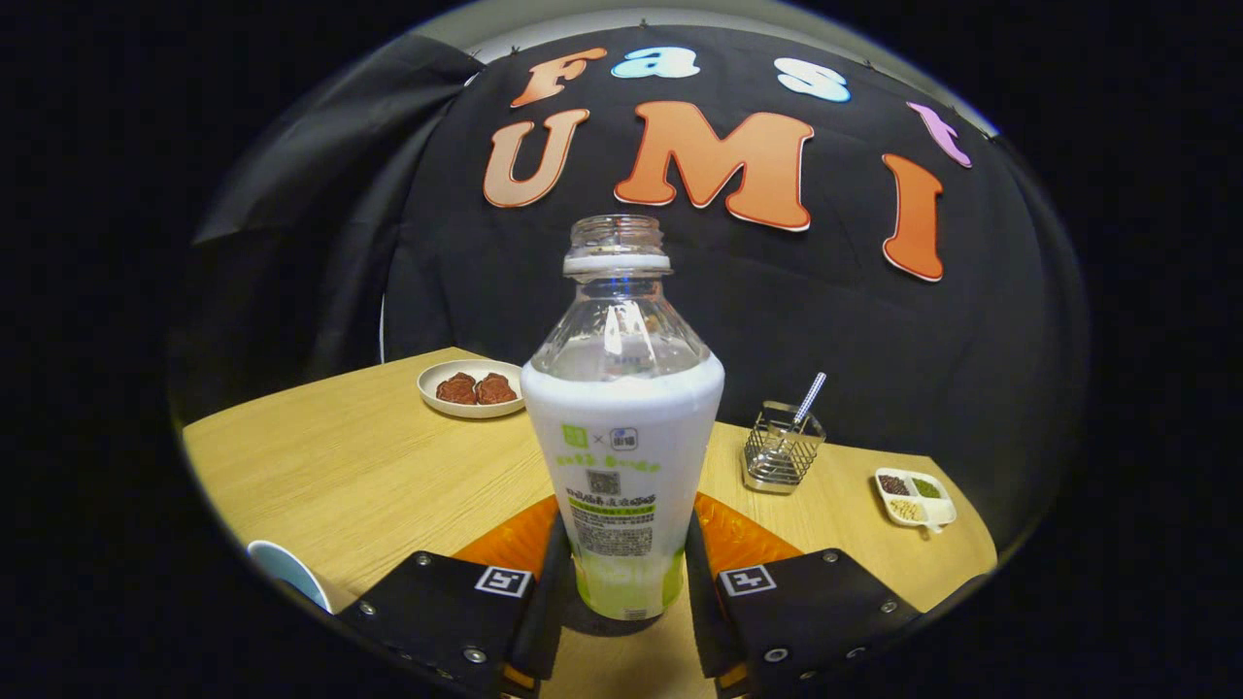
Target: Take the bottle from table, then pour the juice into the cup, finally place the bottle on the coaster
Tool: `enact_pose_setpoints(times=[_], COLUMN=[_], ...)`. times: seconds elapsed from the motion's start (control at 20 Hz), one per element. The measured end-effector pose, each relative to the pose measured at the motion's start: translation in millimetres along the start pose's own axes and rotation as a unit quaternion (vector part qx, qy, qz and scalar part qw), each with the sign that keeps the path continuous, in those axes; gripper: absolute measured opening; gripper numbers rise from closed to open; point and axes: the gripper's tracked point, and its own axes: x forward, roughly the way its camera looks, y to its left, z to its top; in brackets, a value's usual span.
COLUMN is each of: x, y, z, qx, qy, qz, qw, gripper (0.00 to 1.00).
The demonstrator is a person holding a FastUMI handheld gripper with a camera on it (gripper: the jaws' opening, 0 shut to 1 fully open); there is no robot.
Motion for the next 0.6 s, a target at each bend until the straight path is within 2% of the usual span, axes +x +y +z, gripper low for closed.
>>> enact_pose_setpoints(times=[0.55,0.6], x=[15,15], y=[5,6], z=[-28,-31], qx=[0.035,0.04], qy=[0.033,0.035], qz=[0.003,0.006], qw=[0.999,0.999], gripper=[0.56,0.59])
